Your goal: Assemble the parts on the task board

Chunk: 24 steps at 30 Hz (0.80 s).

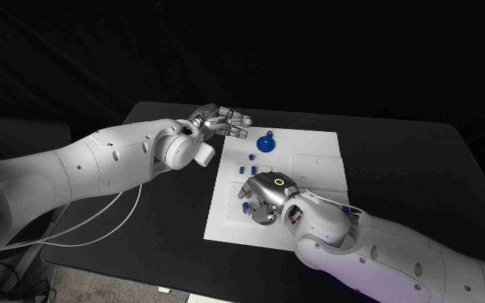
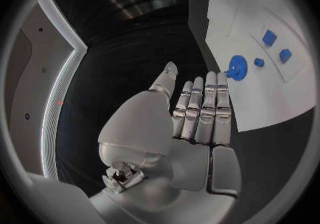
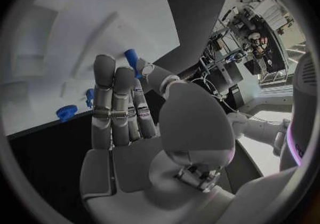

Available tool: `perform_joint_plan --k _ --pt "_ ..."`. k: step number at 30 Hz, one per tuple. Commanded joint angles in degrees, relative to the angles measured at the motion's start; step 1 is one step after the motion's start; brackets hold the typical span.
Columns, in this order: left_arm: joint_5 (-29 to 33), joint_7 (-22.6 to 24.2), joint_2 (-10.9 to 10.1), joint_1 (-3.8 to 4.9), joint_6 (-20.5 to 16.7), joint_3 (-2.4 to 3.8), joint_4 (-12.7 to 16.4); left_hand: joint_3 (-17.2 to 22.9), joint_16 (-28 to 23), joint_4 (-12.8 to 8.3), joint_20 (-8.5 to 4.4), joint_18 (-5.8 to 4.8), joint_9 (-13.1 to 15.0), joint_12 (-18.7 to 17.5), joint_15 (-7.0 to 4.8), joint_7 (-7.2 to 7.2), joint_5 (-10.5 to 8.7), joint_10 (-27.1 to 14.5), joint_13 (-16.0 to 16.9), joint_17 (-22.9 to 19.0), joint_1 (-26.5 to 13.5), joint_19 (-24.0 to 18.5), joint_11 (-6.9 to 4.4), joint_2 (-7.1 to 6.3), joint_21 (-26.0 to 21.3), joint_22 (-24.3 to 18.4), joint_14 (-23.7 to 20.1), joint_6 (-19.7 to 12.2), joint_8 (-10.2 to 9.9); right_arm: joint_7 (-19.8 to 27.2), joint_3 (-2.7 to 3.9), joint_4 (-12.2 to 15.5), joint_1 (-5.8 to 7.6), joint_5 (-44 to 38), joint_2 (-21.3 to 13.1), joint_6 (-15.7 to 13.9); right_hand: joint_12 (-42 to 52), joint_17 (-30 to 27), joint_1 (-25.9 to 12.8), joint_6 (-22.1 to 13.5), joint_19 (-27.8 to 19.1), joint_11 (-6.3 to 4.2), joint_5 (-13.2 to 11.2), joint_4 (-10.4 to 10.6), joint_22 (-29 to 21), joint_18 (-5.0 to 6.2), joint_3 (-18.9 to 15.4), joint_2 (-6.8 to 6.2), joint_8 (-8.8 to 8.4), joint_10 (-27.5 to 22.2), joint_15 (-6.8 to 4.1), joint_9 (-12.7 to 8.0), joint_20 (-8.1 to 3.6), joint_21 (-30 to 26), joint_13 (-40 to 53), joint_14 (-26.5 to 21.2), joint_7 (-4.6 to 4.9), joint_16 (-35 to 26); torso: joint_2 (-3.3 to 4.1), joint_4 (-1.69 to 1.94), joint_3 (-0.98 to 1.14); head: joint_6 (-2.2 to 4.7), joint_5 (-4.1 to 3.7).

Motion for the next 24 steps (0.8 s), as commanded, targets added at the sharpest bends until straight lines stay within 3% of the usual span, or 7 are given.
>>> perform_joint_plan --k 1,4,11,14,17,18,24 --pt "0.07 0.25 -0.04 0.03 0.90 0.05 0.11 -0.03 -0.20 0.35 0.12 -0.86 0.02 0.04 -0.04 0.17 0.11 -0.50 0.09 0.06 0.46 -0.11 0.01 -0.13 0.06 -0.08 -0.45 -0.03 -0.13 2.02 0.41 1.08 -0.02 2.44 -0.91 -3.82 0.04 -0.31 0.08 0.25 2.48 -0.17 0.08 0.88 -0.49 0.55 -1.49 -0.45 -0.07 0.25 0.04 -0.04 0.42 0.96 0.02 0.17 0.32 0.41 -0.06 0.00 -0.06 0.11 -0.17" --pt "0.07 0.30 -0.11 0.03 0.86 0.05 0.10 -0.03 -0.20 0.35 0.12 -0.86 0.02 0.04 -0.04 0.17 0.11 -0.50 0.09 0.06 0.46 -0.11 0.01 -0.13 0.06 -0.08 -0.45 -0.03 -0.13 2.96 1.28 2.18 -0.01 4.67 -2.12 -4.82 0.09 -0.54 -0.92 0.38 2.55 -0.41 1.01 2.34 -0.77 0.38 -4.22 -0.28 -0.08 0.97 0.01 -0.05 0.44 2.04 0.03 0.33 0.23 0.56 -0.04 0.01 -0.05 0.35 -0.52" --pt "0.03 1.08 -0.49 0.02 0.45 0.03 -0.02 -0.03 -0.19 0.33 0.12 -0.85 0.03 0.05 -0.07 0.12 0.15 -0.41 0.10 0.06 0.50 -0.10 -0.04 -0.11 0.06 -0.08 -0.41 0.26 -0.11 7.25 5.92 5.27 0.13 15.75 -7.88 -6.54 1.00 -0.39 -2.59 3.16 2.71 -2.39 3.08 5.43 0.98 -0.73 -6.40 1.57 0.08 7.75 -1.40 0.17 -0.78 7.51 0.29 1.10 -0.07 1.06 -0.17 -0.32 -0.09 0.88 -1.71" --pt "-0.59 1.98 -0.69 0.02 0.26 0.03 -0.16 0.05 -0.20 0.30 0.09 -0.85 0.04 0.05 -0.10 0.08 0.22 -0.22 0.10 0.06 0.56 -0.09 -0.11 0.04 0.07 -0.07 -0.38 0.54 -0.10 8.05 7.22 5.81 0.74 23.12 -10.70 -6.26 4.07 -0.08 -2.64 4.54 2.66 -4.23 3.42 5.80 1.51 -1.39 -8.12 2.58 0.09 12.32 -2.72 0.31 -1.86 8.56 1.18 0.71 -0.76 0.97 -0.34 -0.57 -0.08 1.19 -2.13" --pt "-1.04 2.81 -0.89 0.02 0.03 0.02 -0.18 0.05 -0.20 0.30 0.09 -0.85 0.04 0.05 -0.11 0.08 0.23 -0.20 0.10 0.06 0.55 -0.09 -0.11 0.04 0.07 -0.07 -0.37 0.56 -0.10 7.95 7.84 6.18 1.49 29.70 -13.49 -5.14 14.66 0.39 -2.32 5.58 2.50 -5.90 3.96 5.47 1.16 -3.20 -13.56 3.85 -0.02 11.72 -4.08 0.19 -3.69 7.94 8.93 0.72 -1.41 0.56 -0.45 -0.77 -0.04 1.18 -2.35" --pt "-1.15 3.08 -0.98 0.01 -0.03 0.02 -0.17 0.04 -0.19 0.31 0.08 -0.87 0.04 0.06 -0.12 0.08 0.31 -0.11 0.10 0.06 0.49 -0.09 -0.15 0.07 0.07 -0.07 -0.33 0.64 -0.11 7.75 7.99 6.29 1.79 31.89 -14.53 -4.35 29.97 0.92 -2.30 5.65 2.58 -6.09 4.11 5.51 1.39 -3.85 -16.39 5.24 0.13 2.67 -4.52 0.44 -4.04 8.24 22.65 0.89 -1.68 0.28 -0.49 -0.80 -0.04 1.21 -2.65" --pt "-1.41 4.32 -1.67 -0.10 -0.24 0.02 0.12 -0.01 -0.19 0.30 0.07 -0.89 0.04 0.05 -0.12 0.05 0.29 -0.06 0.09 0.06 0.38 -0.09 -0.15 0.07 0.07 -0.07 -0.31 0.68 -0.11 4.05 8.39 5.90 3.64 38.76 -19.63 3.10 55.20 9.49 -5.10 5.44 3.01 -6.81 3.16 10.70 8.09 -4.29 -16.21 5.91 0.00 5.42 -4.31 0.90 -4.02 19.04 49.80 1.30 -2.22 7.29 -0.49 -0.88 -0.06 2.13 -4.05"
